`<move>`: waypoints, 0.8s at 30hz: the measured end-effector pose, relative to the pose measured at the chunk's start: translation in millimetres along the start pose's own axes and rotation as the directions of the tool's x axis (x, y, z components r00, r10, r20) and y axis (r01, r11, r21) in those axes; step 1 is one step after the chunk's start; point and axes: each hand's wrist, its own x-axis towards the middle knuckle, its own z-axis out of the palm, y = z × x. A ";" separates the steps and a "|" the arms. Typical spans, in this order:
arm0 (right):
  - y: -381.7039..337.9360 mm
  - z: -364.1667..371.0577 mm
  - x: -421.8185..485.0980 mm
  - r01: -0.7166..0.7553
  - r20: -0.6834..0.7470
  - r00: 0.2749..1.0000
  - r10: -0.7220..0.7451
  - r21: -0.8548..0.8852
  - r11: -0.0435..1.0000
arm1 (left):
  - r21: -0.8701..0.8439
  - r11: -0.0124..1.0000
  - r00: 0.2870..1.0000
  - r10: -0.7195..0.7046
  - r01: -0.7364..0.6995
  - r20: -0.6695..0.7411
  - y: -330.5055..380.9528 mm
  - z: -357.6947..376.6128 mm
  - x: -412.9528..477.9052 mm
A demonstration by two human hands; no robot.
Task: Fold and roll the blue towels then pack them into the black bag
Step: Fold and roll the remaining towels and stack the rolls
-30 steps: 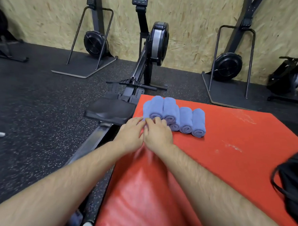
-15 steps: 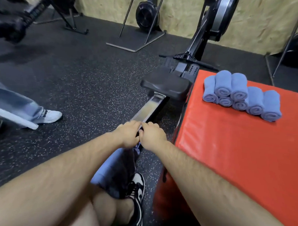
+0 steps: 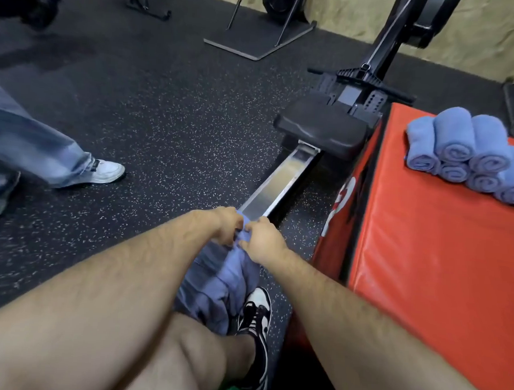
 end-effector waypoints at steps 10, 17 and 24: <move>-0.7 -43.3 -12.4 0.008 -0.253 0.966 0.047 0.214 0.977 | -0.266 0.963 0.976 -0.093 0.037 -0.199 -16.1 -7.9 0.5; 5.7 -133.1 -28.2 0.108 -0.374 0.926 0.055 0.401 0.910 | -0.491 0.869 0.860 -0.203 -0.063 -0.469 8.8 -51.4 -16.4; 20.3 -213.4 -65.3 0.202 -0.399 0.913 0.084 0.622 0.756 | -0.563 0.661 0.608 -0.198 -0.496 -0.769 63.9 -131.0 -47.0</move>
